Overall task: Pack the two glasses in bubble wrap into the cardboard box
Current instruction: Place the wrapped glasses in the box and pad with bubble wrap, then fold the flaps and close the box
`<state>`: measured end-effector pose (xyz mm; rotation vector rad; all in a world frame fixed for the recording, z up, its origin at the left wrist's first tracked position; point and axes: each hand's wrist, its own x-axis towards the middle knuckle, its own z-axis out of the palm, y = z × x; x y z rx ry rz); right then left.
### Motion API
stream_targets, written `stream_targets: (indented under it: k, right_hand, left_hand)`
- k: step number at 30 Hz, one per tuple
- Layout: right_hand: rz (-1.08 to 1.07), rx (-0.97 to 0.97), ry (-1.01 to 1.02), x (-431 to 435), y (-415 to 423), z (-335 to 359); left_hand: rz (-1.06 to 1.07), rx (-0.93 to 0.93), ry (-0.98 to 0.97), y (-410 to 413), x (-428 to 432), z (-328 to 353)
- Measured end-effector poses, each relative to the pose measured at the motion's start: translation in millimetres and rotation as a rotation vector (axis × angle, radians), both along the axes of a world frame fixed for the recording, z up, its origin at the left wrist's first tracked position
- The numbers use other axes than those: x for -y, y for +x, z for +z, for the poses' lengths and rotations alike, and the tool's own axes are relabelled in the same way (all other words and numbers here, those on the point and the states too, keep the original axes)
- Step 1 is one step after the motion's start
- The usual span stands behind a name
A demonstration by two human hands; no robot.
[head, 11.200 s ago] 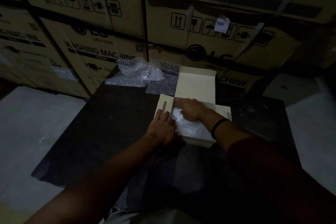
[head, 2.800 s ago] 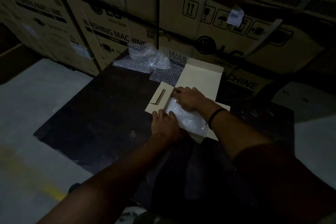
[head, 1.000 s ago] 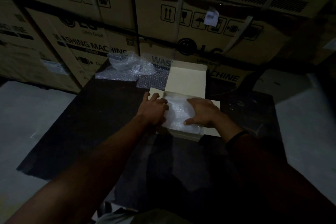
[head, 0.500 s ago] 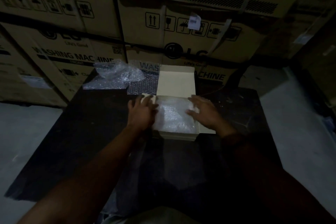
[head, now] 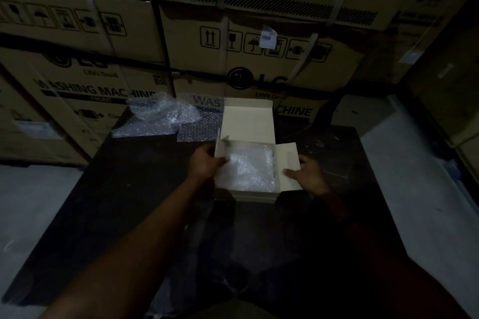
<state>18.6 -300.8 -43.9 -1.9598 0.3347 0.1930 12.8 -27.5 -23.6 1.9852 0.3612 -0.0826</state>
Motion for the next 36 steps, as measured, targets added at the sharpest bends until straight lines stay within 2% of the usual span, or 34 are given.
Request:
stream_targets:
  k: [2,5,9,12,14,20,23,27,30,33,36]
  right_hand:
    - [-0.003,0.024,0.018,-3.1,0.0,2.3]
    - [-0.016,0.037,0.005,-11.4,-2.2,3.8]
    - [-0.038,0.026,0.027,-22.3,-3.3,1.7]
    - [-0.033,0.02,0.001,-24.3,-2.3,2.0]
    - [-0.022,0.018,-0.011,-25.0,-1.9,1.6]
    - [0.007,0.018,-0.047,-26.4,-2.0,3.2]
    - [0.053,0.006,-0.089,-26.2,-2.7,5.5]
    - [0.078,-0.033,-0.114,-24.1,-2.2,5.0]
    - [0.084,-0.041,-0.129,-23.2,-1.3,4.0]
    - [0.089,-0.052,-0.132,-23.8,-1.9,4.5]
    - [0.12,-0.055,-0.159,-22.0,-0.4,3.3]
  left_hand:
    - [-0.082,0.067,0.068,1.0,8.7,0.2]
    - [-0.189,0.142,0.286,2.0,19.1,-3.4]
    - [-0.359,0.099,0.468,3.0,34.1,-18.4]
    - [-0.473,0.051,0.761,1.0,43.1,-32.3]
    - [-0.514,0.036,0.87,-0.8,43.2,-39.3]
    - [-0.422,0.146,0.813,5.3,42.9,-36.5]
    - [-0.523,0.055,0.812,4.2,43.1,-42.8]
    - [-0.576,-0.02,0.916,4.3,44.5,-51.6]
    - [-0.596,-0.047,0.881,9.0,46.6,-47.0]
    - [-0.514,0.034,0.785,6.1,42.8,-41.5]
    - [-0.472,0.143,0.805,-5.9,36.3,-44.1]
